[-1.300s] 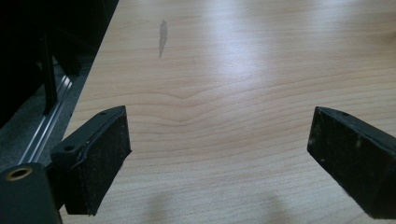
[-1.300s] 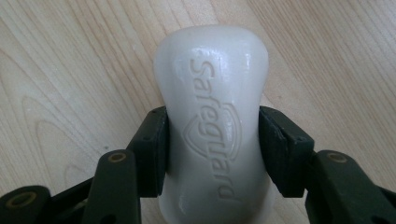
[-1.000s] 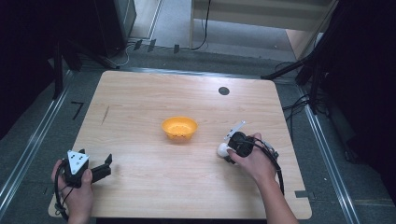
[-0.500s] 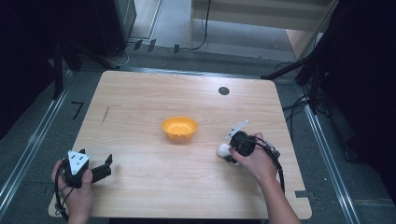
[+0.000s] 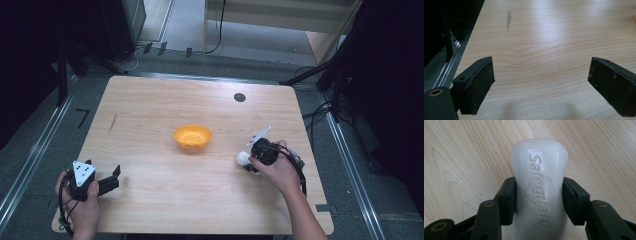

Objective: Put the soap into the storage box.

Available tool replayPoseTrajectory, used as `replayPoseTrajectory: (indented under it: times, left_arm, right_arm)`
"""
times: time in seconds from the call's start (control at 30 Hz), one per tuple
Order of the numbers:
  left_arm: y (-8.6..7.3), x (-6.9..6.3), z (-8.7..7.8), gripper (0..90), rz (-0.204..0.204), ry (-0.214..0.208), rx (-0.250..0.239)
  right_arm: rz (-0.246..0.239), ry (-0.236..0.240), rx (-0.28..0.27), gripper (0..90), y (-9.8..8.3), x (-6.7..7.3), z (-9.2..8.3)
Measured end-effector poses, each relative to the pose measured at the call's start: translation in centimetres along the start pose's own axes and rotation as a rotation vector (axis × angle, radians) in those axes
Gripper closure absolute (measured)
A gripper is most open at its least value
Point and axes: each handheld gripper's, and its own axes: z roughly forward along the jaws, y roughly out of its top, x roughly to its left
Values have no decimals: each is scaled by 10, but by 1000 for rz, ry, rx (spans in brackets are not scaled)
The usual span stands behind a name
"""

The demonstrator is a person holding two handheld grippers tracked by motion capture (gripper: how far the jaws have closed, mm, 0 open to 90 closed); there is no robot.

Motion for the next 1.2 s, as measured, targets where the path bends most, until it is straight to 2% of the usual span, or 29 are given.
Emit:
replayPoseTrajectory:
  times: [0.23,0.53,0.63,0.67,0.73,0.83,0.93,1.0,1.2]
  left_arm:
    - [0,0,0,69,-4,-5,-8]
    - [0,1,0,69,-11,-12,-9]
    - [0,1,0,69,-12,-13,-11]
    - [0,1,0,69,-13,-13,-12]
    - [0,2,1,69,-16,-15,-10]
    - [0,2,0,69,-20,-14,-14]
    - [0,4,0,69,-37,-21,-16]
    - [0,4,0,69,-37,-21,-19]
    - [1,4,1,69,-41,-15,-7]
  right_arm:
    - [-33,3,-10,500,12,2,-8]
    - [-89,15,8,500,33,5,-14]
    - [-84,19,13,500,38,6,-16]
    - [-104,19,9,501,42,7,-18]
    - [-112,22,6,501,47,8,-20]
    - [-112,28,-4,500,50,8,-21]
    - [-144,42,12,500,56,8,-21]
    - [-148,43,25,500,58,7,-22]
    - [-168,43,19,501,66,8,-26]
